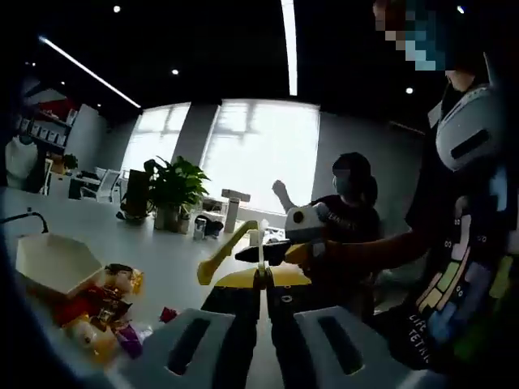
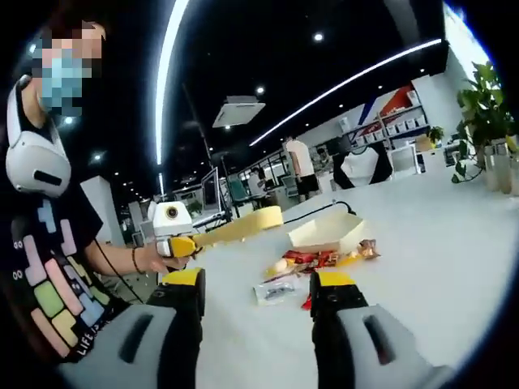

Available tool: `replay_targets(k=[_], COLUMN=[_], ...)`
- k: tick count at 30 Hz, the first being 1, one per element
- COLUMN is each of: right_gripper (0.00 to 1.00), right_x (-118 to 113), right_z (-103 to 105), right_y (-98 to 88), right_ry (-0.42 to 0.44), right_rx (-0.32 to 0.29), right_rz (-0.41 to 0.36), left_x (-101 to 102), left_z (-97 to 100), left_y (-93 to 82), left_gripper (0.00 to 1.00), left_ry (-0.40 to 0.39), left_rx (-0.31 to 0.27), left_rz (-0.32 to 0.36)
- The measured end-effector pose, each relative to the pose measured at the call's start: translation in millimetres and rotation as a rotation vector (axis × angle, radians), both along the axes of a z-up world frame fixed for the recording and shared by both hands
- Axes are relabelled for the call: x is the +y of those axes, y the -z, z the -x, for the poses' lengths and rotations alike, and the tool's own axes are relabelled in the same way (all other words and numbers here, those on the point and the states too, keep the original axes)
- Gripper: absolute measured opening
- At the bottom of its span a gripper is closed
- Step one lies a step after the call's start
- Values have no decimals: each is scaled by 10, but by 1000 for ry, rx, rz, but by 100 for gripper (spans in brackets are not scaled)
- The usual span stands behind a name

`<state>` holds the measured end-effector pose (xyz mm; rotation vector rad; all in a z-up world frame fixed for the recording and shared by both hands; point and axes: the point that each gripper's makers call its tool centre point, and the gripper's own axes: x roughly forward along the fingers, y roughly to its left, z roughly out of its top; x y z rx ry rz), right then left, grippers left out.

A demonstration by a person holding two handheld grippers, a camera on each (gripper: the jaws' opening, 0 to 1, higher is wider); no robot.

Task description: Place the target food into the container with the food tongs after gripping and lifting it, then release it inside without dropping or visibly crushing the food.

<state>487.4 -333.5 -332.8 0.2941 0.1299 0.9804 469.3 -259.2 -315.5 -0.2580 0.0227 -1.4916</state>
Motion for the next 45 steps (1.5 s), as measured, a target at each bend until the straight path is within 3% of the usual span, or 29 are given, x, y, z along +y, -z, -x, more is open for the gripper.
replay_targets(k=[4,5,7,12,14,18,35,41,45], right_gripper=[53,53,53,56,55,55,42,40,33], right_x=[101,130,178,183,188,260,404,410,422], right_z=[30,41,71,37,27,31,-25,-60,-93], right_y=[-163,-219,-274,-431,-451,-520,-584,-607,-592], right_ry=[-16,-23,-45,-21,-18,-34,-70,-70,-67], right_rx=[-27,-34,-34,-56,-52,-42,32,35,44], right_rz=[-61,-90,-119,-190,-198,-229,-291,-293,-275], left_x=[-48,-67,-85,-110,-108,-135,-155,-178,-181], left_z=[52,47,40,75,64,77,46,47,40], left_y=[-92,-91,-104,-266,-278,-236,-274,-271,-246], left_gripper=[2,2,2,2,2,2,2,2,2], left_ry=[32,40,39,84,87,92,106,115,115], left_rx=[-3,26,23,102,117,105,149,154,166], left_rz=[56,74,87,220,240,222,296,296,293])
